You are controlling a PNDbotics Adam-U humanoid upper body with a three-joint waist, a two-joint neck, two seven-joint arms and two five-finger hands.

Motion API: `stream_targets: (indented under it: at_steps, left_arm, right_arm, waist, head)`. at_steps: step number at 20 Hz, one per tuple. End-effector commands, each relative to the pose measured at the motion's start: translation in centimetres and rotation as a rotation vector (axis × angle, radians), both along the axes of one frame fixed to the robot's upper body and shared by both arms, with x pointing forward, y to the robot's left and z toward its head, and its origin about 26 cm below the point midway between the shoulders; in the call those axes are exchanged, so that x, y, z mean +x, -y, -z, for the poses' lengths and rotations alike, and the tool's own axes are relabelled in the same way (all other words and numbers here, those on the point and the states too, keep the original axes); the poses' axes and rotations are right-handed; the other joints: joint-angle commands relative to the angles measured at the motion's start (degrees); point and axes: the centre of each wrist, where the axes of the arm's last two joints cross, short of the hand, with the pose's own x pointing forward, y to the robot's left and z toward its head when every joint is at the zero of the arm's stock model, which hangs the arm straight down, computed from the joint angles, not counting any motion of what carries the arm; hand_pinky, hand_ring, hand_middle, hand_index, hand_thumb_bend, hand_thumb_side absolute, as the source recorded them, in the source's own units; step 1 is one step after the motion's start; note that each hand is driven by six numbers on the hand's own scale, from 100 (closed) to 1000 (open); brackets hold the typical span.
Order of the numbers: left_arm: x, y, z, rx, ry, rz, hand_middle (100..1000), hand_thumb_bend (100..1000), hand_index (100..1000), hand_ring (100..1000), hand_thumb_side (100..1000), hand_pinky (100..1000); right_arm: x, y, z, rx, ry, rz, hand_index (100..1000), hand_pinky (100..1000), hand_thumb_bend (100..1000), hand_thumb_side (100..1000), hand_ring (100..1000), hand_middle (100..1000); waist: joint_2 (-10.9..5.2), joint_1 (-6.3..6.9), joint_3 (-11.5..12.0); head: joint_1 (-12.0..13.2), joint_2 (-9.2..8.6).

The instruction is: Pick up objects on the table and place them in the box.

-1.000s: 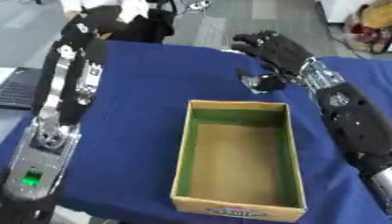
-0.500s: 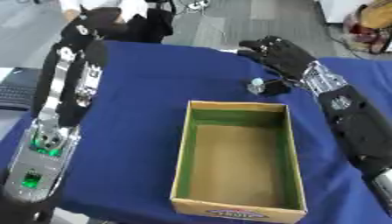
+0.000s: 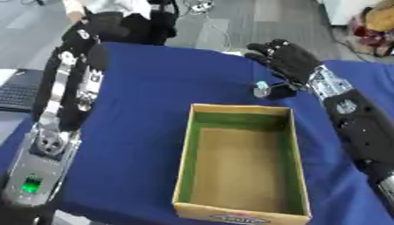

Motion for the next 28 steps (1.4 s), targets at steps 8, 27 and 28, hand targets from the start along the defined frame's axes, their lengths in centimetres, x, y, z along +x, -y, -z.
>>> stream_targets:
  at_steps: [8, 27, 28]
  left_arm:
    - [-0.1, 0.1, -1.2, 0.007, 0.038, 0.008, 823, 300, 860, 721, 908, 839]
    - [-0.1, 0.2, -1.6, 0.010, 0.055, 0.016, 824, 298, 861, 721, 909, 840]
    - [-0.1, 0.2, -1.7, 0.010, 0.055, 0.016, 824, 298, 861, 721, 909, 840]
  right_arm:
    - [0.3, 0.7, -1.0, 0.039, -0.054, 0.020, 902, 636, 246, 891, 706, 851]
    - [0.3, 1.9, -0.5, 0.040, -0.096, 0.108, 909, 627, 231, 857, 689, 853]
    - [0.3, 2.1, -0.5, 0.040, -0.093, 0.116, 908, 626, 229, 851, 688, 852]
  waist:
    - [0.15, -0.08, 0.53]
    - [1.63, -0.15, 1.40]
    - [1.67, -0.18, 1.41]
  head:
    - [-0.29, -1.20]
    - [-0.64, -2.08]
    - [-0.64, -2.13]
